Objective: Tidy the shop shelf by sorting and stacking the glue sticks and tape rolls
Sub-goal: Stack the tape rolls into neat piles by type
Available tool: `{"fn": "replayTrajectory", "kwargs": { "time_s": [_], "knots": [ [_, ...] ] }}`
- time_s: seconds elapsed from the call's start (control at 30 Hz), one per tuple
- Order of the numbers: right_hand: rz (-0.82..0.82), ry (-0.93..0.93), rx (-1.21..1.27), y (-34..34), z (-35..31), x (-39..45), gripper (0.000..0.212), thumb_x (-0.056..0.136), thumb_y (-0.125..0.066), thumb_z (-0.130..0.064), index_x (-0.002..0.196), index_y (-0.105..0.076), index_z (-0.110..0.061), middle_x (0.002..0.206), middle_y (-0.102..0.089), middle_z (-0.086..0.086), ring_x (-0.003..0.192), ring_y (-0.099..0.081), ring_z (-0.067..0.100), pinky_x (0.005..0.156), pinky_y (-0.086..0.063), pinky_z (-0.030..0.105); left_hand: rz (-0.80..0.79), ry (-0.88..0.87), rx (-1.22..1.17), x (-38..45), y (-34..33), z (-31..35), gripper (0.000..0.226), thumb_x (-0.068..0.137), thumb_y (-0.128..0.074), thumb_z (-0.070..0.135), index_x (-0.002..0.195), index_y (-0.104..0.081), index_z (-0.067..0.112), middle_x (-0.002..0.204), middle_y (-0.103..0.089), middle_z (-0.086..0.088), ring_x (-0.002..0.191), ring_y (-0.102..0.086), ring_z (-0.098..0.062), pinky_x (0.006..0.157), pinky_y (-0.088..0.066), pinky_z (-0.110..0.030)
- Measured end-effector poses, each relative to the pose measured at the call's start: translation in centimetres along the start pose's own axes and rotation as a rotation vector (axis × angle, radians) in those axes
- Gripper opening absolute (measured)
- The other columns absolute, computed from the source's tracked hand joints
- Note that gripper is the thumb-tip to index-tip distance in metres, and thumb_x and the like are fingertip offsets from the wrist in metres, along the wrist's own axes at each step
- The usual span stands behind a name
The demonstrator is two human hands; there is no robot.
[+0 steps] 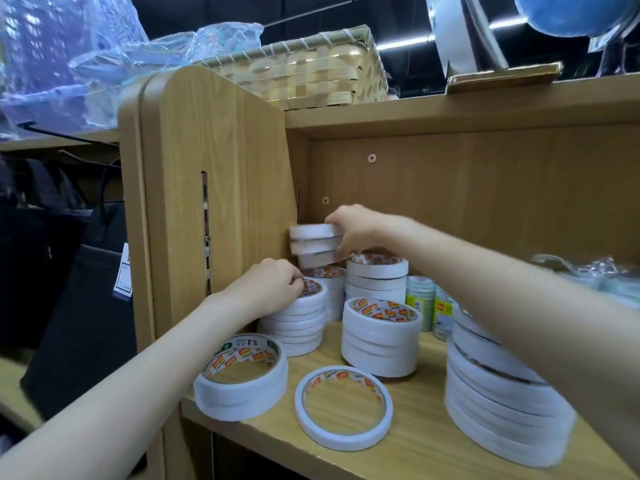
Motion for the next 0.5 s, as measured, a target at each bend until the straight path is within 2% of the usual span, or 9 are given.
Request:
{"fn": "replayTrajectory", "kwargs": {
  "time_s": [0.07, 0.1, 0.2, 0.27, 0.3, 0.33, 0.4, 0.47, 0.5],
  "knots": [
    [0.014, 0.033, -0.027, -1.0, -0.1, 0.7, 0.027, 0.071, -0.076, -0.013, 0.083, -0.052, -0.013, 0.090, -0.053, 0.005, 0.081, -0.059, 0.024, 0.054, -0.045, 0.027, 0.071, 0.002, -0.017, -0.1, 0.2, -0.3, 0.035, 0.093, -0.042, 0.019, 0.123, -0.060, 0.020, 0.094, -0.068, -0.006, 0.089, -0.059, -0.023, 0.070, -0.042, -0.026],
    [0.039, 0.044, -0.026, -0.8, -0.1, 0.8, 0.031, 0.072, -0.076, -0.014, 0.094, -0.055, -0.009, 0.095, -0.052, 0.006, 0.083, -0.059, 0.025, 0.059, -0.047, 0.029, 0.084, -0.007, -0.050, -0.1, 0.3, -0.4, 0.039, 0.092, -0.044, 0.018, 0.129, -0.055, 0.021, 0.083, -0.065, -0.002, 0.080, -0.058, -0.019, 0.063, -0.042, -0.024],
    [0.022, 0.038, 0.080, -0.2, 0.3, 0.3, 0.040, 0.076, -0.073, -0.014, 0.111, -0.054, -0.012, 0.101, -0.052, 0.004, 0.069, -0.062, 0.013, 0.053, -0.045, 0.019, 0.022, -0.028, -0.143, 0.2, 0.2, -0.4, 0.048, 0.091, -0.048, 0.017, 0.139, -0.042, 0.022, 0.067, -0.052, 0.008, 0.066, -0.051, -0.011, 0.051, -0.034, -0.019],
    [0.036, 0.041, 0.189, 0.1, 0.5, -0.4, 0.043, 0.080, -0.071, -0.016, 0.119, -0.052, -0.014, 0.110, -0.050, 0.001, 0.062, -0.063, 0.004, 0.053, -0.046, 0.013, -0.010, -0.018, -0.180, 0.6, 0.1, -0.5, 0.047, 0.091, -0.049, 0.018, 0.137, -0.044, 0.019, 0.078, -0.058, 0.004, 0.076, -0.054, -0.014, 0.062, -0.038, -0.022],
    [0.069, 0.046, 0.215, 0.3, 0.5, -0.8, 0.045, 0.082, -0.069, -0.018, 0.123, -0.050, -0.015, 0.115, -0.048, 0.000, 0.066, -0.065, 0.004, 0.058, -0.048, 0.014, -0.002, -0.007, -0.215, 0.8, 0.1, -0.6, 0.045, 0.090, -0.050, 0.018, 0.135, -0.047, 0.017, 0.088, -0.063, 0.000, 0.084, -0.057, -0.018, 0.069, -0.042, -0.026],
    [0.116, 0.048, 0.207, 0.7, 0.7, -1.2, 0.047, 0.084, -0.067, -0.018, 0.127, -0.048, -0.016, 0.121, -0.046, 0.000, 0.077, -0.066, 0.008, 0.066, -0.051, 0.018, 0.026, 0.006, -0.257, 0.9, 0.2, -0.7, 0.044, 0.090, -0.051, 0.017, 0.133, -0.047, 0.014, 0.099, -0.065, -0.007, 0.093, -0.060, -0.022, 0.077, -0.046, -0.032],
    [0.176, 0.018, 0.124, 1.9, 1.2, -2.2, 0.047, 0.085, -0.065, -0.018, 0.129, -0.047, -0.016, 0.128, -0.046, 0.005, 0.096, -0.061, 0.019, 0.076, -0.051, 0.025, 0.154, 0.023, -0.310, 1.0, 0.8, -1.0, 0.051, 0.091, -0.051, 0.016, 0.139, -0.037, 0.009, 0.121, -0.059, -0.015, 0.112, -0.055, -0.029, 0.092, -0.043, -0.037],
    [0.098, -0.044, 0.102, 2.3, 2.1, -3.2, 0.036, 0.088, -0.062, -0.017, 0.122, -0.052, -0.015, 0.124, -0.052, 0.006, 0.082, -0.061, 0.015, 0.065, -0.052, 0.022, 0.263, -0.046, -0.249, 1.1, 1.3, -0.4, 0.062, 0.093, -0.052, 0.017, 0.147, -0.022, 0.014, 0.140, -0.043, -0.010, 0.126, -0.044, -0.028, 0.101, -0.034, -0.034],
    [0.035, -0.070, 0.090, 2.2, 2.6, -3.7, 0.031, 0.089, -0.061, -0.018, 0.118, -0.055, -0.014, 0.121, -0.055, 0.006, 0.076, -0.060, 0.013, 0.060, -0.051, 0.020, 0.270, -0.107, -0.199, 1.3, 1.5, 0.3, 0.063, 0.093, -0.052, 0.018, 0.147, -0.021, 0.017, 0.145, -0.037, -0.006, 0.130, -0.039, -0.026, 0.104, -0.030, -0.033]
  ]
}}
Point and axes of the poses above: each hand's wrist, its own x-axis towards the middle knuckle, its own y-axis out of the back of the hand, z = x × y, the point moved 4 cm from there along x, towards the middle knuckle
